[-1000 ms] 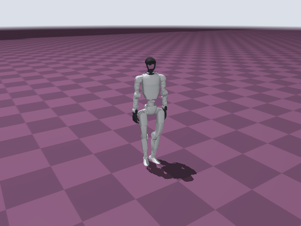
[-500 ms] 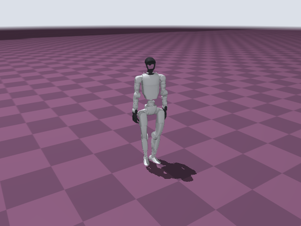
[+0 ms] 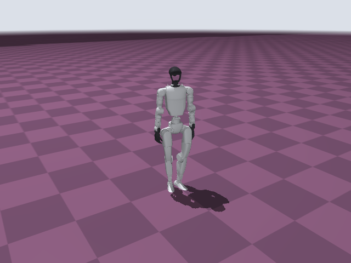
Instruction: In place motions
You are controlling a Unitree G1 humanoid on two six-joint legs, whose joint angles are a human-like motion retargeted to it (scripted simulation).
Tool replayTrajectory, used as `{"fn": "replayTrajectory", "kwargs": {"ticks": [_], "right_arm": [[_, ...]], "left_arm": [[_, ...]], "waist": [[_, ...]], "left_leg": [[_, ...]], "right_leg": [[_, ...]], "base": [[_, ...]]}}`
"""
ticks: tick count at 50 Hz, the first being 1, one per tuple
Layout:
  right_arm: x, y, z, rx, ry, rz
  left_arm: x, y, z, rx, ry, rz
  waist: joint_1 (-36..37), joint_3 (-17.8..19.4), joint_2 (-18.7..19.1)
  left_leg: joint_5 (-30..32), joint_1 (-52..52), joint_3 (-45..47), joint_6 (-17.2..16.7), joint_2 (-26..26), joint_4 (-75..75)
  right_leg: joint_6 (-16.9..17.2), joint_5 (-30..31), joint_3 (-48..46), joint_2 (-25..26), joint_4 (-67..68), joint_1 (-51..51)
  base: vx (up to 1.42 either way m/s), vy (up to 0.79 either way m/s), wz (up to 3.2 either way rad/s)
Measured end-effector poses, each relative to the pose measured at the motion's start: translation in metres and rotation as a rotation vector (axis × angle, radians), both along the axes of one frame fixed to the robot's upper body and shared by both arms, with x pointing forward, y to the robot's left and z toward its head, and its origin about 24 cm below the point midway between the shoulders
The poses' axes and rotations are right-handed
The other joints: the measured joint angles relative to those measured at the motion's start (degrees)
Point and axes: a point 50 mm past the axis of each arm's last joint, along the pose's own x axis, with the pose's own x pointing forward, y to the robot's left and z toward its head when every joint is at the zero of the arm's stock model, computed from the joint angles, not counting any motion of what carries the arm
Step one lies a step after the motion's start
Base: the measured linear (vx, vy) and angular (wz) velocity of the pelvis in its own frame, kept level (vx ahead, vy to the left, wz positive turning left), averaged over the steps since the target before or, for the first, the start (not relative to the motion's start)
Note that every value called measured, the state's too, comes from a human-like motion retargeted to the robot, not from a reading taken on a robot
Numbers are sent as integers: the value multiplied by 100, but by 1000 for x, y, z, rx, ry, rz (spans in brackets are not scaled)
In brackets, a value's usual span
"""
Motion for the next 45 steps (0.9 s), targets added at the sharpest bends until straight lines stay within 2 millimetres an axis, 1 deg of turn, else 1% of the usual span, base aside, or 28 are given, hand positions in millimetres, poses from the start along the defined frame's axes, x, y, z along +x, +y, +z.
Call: {"fn": "replayTrajectory", "kwargs": {"ticks": [10,19,30,35,38,40,42,45], "right_arm": [[-1,0,0,0,2,3],[1,2,0,14,-10,14],[-2,-4,1,-6,14,-23],[2,-8,2,-38,24,-47],[10,-6,2,-37,0,-61],[20,-2,1,-23,-25,-71],[34,4,0,2,-64,-84],[64,16,1,54,-163,-120]], "left_arm": [[2,-2,0,-5,-7,-1],[-2,-1,0,-5,-9,24],[-20,2,1,5,27,72],[-27,0,2,0,46,83],[-27,0,2,0,47,87],[-26,0,2,1,48,88],[-24,1,2,2,48,83],[-16,6,2,14,35,53]], "waist": [[13,3,5],[-10,44,4],[20,123,-34],[-133,119,-32],[-167,110,-35],[-198,92,-50],[-113,106,34],[-177,148,89]], "left_leg": [[0,-8,-23,-3,-4,1],[2,0,-55,-6,4,1],[-3,23,34,-14,15,-10],[-9,7,-171,-61,1,9],[-31,-50,-450,-124,-20,78],[-17,-180,-636,-195,11,192],[19,-187,-559,-76,13,130],[66,-198,-505,-67,68,108]], "right_leg": [[10,-18,-26,-11,-8,14],[52,-15,-48,-43,-9,32],[20,9,1,-14,-14,26],[32,-23,-208,-73,-23,29],[49,-87,-208,-97,58,-4],[99,-122,-86,-125,188,-83],[138,-108,147,-11,323,-200],[133,-135,97,23,327,-195]], "base": [[0,0,0],[0,0,0],[0,0,0],[-1,1,33],[-1,1,34],[-1,-1,13],[-3,-1,-8],[-8,-2,14]]}}
